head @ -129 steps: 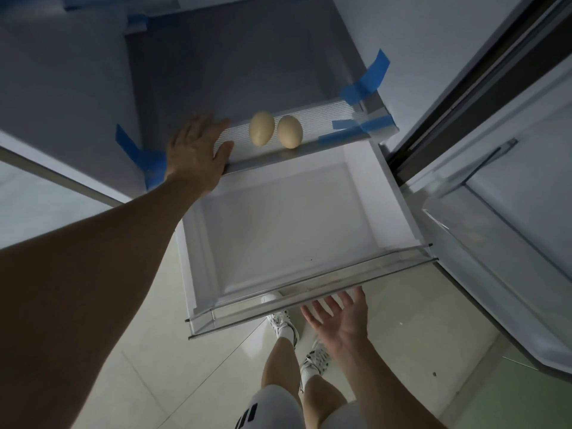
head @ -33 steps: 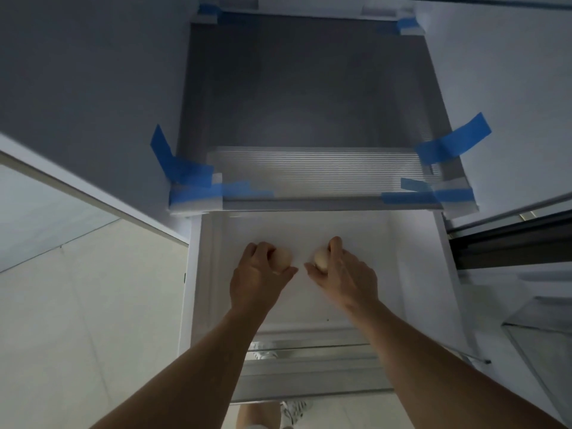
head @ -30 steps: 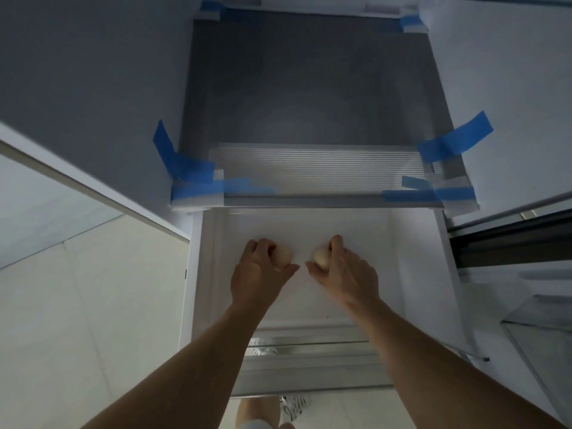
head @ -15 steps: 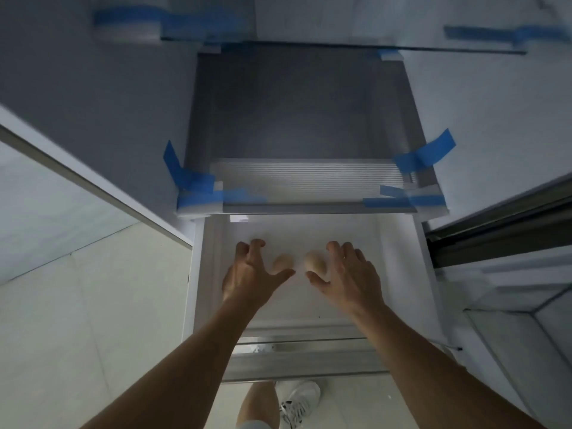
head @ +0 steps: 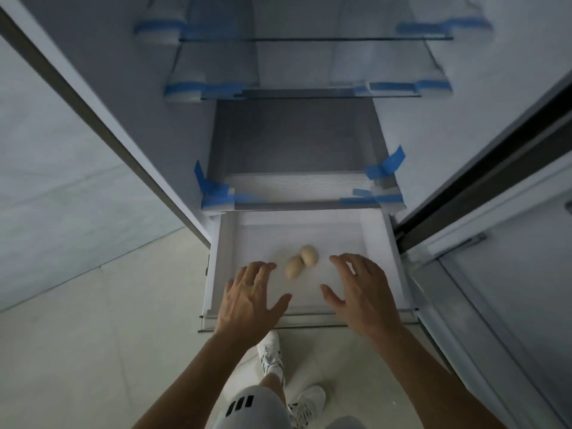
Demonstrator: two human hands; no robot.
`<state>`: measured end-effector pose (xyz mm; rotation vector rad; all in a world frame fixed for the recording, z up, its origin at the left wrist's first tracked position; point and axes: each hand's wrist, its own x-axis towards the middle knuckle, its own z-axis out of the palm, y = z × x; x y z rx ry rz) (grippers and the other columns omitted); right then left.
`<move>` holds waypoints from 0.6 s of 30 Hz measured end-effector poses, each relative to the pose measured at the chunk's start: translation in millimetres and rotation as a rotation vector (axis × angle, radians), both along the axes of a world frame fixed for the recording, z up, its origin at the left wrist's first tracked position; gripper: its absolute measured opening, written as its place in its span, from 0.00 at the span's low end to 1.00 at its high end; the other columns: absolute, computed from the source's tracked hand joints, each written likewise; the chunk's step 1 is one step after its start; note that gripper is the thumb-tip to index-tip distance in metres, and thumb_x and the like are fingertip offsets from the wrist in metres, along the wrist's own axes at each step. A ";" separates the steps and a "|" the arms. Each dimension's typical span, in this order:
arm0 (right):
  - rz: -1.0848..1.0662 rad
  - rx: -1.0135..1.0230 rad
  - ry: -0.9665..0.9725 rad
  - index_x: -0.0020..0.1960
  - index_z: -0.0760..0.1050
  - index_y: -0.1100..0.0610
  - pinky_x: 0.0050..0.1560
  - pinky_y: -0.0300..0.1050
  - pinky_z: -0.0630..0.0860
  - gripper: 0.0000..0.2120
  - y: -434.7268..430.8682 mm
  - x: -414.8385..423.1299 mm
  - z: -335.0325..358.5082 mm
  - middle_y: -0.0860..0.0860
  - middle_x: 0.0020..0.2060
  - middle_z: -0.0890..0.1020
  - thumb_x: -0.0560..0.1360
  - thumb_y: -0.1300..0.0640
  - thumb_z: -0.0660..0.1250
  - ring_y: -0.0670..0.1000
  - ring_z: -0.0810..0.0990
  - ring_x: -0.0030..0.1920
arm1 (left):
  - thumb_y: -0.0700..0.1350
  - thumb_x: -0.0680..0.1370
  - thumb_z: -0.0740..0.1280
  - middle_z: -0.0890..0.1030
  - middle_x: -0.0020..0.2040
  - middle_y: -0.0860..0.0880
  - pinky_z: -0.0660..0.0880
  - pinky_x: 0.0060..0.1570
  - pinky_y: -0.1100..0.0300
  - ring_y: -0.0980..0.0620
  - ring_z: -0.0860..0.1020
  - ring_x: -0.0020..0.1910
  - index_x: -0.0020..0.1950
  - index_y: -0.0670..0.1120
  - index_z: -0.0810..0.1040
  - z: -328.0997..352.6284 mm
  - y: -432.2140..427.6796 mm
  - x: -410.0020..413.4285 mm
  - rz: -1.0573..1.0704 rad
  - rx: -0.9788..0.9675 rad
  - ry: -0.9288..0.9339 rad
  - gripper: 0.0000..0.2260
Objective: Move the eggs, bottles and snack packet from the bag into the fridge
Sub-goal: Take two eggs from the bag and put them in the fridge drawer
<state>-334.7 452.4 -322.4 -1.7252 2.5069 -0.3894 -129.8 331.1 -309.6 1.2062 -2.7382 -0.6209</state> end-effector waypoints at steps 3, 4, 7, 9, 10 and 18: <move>0.017 0.032 -0.013 0.68 0.76 0.56 0.63 0.57 0.76 0.29 19.3 9.3 3.0 0.54 0.63 0.79 0.77 0.37 0.60 0.55 0.77 0.64 | 0.67 0.75 0.59 0.76 0.68 0.50 0.71 0.64 0.48 0.48 0.76 0.65 0.69 0.50 0.71 -5.1 16.9 14.6 -0.090 -0.070 0.008 0.29; 0.025 0.052 -0.015 0.69 0.75 0.55 0.65 0.58 0.74 0.29 26.2 12.8 2.9 0.54 0.64 0.79 0.77 0.36 0.60 0.55 0.76 0.65 | 0.68 0.76 0.59 0.75 0.70 0.50 0.69 0.67 0.46 0.48 0.74 0.68 0.71 0.50 0.70 -7.0 22.2 18.5 -0.113 -0.084 -0.011 0.30; 0.054 0.126 -0.004 0.72 0.72 0.53 0.70 0.61 0.70 0.33 44.6 22.1 -2.8 0.53 0.68 0.77 0.76 0.31 0.58 0.55 0.74 0.70 | 0.73 0.76 0.52 0.68 0.76 0.50 0.61 0.74 0.41 0.48 0.66 0.76 0.76 0.52 0.65 -15.8 33.9 28.3 -0.153 -0.092 -0.115 0.35; 0.064 0.176 0.015 0.73 0.71 0.53 0.72 0.63 0.69 0.36 54.1 28.4 -7.7 0.53 0.69 0.77 0.77 0.29 0.54 0.56 0.73 0.72 | 0.74 0.76 0.49 0.65 0.78 0.51 0.57 0.75 0.41 0.49 0.62 0.78 0.78 0.53 0.63 -22.2 38.5 35.3 -0.159 -0.091 -0.176 0.37; 0.059 0.199 0.021 0.73 0.71 0.53 0.72 0.63 0.68 0.37 58.2 31.2 -10.0 0.54 0.70 0.77 0.78 0.28 0.52 0.57 0.73 0.72 | 0.73 0.77 0.49 0.66 0.78 0.50 0.56 0.76 0.41 0.49 0.62 0.78 0.78 0.53 0.63 -25.3 40.1 38.0 -0.153 -0.092 -0.198 0.36; 0.010 0.210 0.095 0.77 0.68 0.53 0.74 0.64 0.63 0.33 66.2 37.2 -22.4 0.55 0.73 0.74 0.81 0.32 0.51 0.58 0.69 0.75 | 0.68 0.80 0.47 0.61 0.79 0.49 0.54 0.75 0.41 0.46 0.59 0.79 0.80 0.54 0.58 -40.5 41.4 39.8 -0.124 -0.128 -0.293 0.31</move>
